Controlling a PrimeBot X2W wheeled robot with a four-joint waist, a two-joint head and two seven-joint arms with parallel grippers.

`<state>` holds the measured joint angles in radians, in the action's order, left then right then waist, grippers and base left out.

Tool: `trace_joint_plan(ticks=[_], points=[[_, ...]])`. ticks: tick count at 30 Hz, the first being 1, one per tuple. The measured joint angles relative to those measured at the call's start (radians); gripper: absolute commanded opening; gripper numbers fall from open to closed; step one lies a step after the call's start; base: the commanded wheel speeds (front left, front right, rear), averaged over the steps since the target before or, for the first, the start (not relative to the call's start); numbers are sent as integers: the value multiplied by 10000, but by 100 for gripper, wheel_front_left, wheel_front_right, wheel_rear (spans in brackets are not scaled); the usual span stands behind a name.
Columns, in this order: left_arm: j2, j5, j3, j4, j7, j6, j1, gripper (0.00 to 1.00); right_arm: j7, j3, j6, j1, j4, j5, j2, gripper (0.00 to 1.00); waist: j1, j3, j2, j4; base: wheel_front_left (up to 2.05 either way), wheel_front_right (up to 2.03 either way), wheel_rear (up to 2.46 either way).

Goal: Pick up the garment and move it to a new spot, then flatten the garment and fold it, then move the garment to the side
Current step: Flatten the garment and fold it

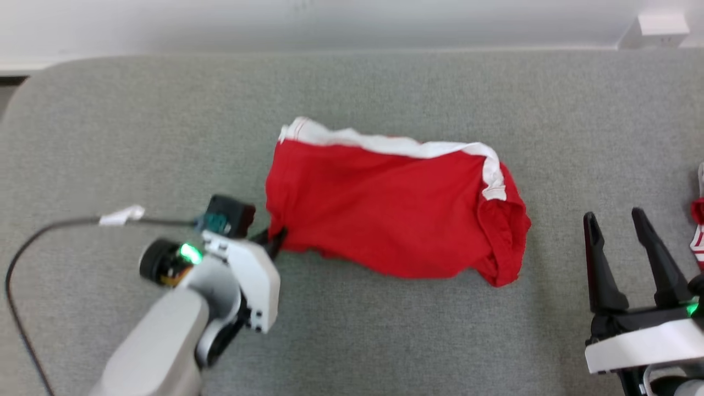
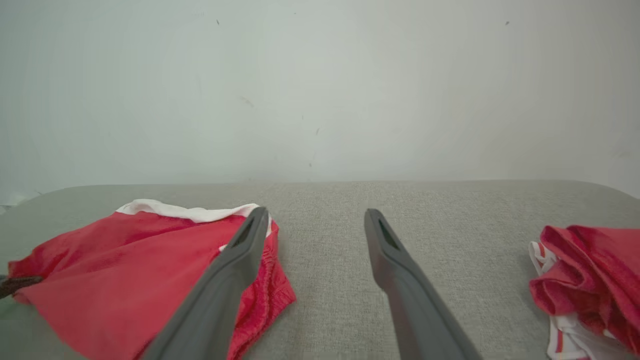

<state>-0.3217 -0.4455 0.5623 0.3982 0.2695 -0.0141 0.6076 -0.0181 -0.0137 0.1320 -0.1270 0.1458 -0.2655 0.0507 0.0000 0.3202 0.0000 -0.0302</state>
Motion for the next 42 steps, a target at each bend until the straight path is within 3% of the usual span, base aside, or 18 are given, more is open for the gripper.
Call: trace_joint_plan(ticks=[9, 13, 14, 15, 20, 25, 27, 34, 42], points=[[-554, -869, -897, -3218, -148, -1726, -3614, 0, -205, -79, 0, 848, -104, -307, -4, 100, -1, -942, 0, 248, 0, 0, 0], [-573, -1158, -1039, -3833, -232, -2048, -4475, 0, -318, -169, 0, 1040, 36, -399, 2, 100, 0, -1088, 0, 307, 0, 0, 0], [-564, -1204, -1060, -3898, -259, -2084, -4555, 40, -343, -169, 0, 1062, 71, -397, -2, 100, -1, -1099, 0, 318, 0, 0, 0], [-556, -1200, -1085, -3958, -360, -2157, -4609, 100, -366, -174, 0, 1080, 107, -397, -2, 100, 0, -1109, 0, 325, 0, 0, 0], [-359, -974, -1618, -4234, -1858, -2491, -4693, 100, -556, -268, 0, 1080, 328, -303, 0, 100, 0, -1144, 0, 354, 0, 0, 0], [-629, -90, -2443, -4546, -4205, -2721, -4205, 100, -849, -360, 0, 930, 727, -27, -2, 100, 0, -1155, 0, 525, 0, 0, 0], [-813, 136, -2690, -4663, -4692, -2824, -4069, 100, -1039, -339, 0, 848, 932, 184, -2, 100, 1, -1185, 0, 602, 0, 0, 0], [-1317, 531, -2775, -4882, -4769, -2861, -4111, 100, -1586, -270, 0, 875, 1488, 374, -2, 100, 0, -1334, 0, 741, 0, 0, 0], [-1361, 587, -2566, -5028, -4631, -2855, -4205, 100, -1843, -307, 0, 978, 1726, 370, -2, 100, 0, -1393, 0, 790, 0, 0, 0]])
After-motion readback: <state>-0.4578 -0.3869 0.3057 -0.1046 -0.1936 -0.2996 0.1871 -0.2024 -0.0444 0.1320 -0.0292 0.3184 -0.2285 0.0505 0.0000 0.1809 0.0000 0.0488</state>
